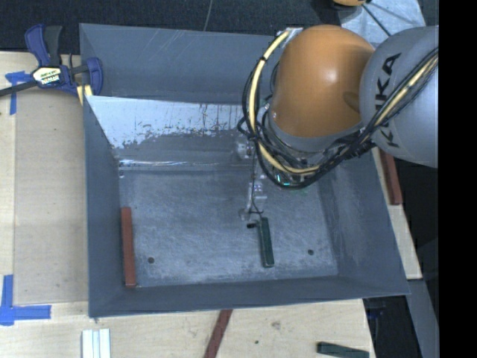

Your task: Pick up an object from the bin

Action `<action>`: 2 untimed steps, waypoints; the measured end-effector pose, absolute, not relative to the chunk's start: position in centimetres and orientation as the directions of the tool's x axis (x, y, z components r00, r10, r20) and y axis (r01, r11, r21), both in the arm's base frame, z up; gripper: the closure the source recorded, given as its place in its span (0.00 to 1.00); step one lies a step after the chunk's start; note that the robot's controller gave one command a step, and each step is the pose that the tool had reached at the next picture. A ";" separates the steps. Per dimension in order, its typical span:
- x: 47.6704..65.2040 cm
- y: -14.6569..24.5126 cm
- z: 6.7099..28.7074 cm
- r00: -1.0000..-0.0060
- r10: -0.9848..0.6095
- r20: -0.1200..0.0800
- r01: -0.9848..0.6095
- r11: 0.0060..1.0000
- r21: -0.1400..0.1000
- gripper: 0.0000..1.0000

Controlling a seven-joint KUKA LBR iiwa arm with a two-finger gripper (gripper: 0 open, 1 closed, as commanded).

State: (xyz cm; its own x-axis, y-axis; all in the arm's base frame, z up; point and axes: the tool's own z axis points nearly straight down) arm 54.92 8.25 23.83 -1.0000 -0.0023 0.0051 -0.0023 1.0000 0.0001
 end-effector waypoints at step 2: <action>53.1 6.0 22.4 -0.995 -0.096 -0.012 -0.096 0.995 0.001 0.00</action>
Offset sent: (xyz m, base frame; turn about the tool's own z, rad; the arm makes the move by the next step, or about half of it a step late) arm -0.0637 -0.0811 -0.0601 -0.2618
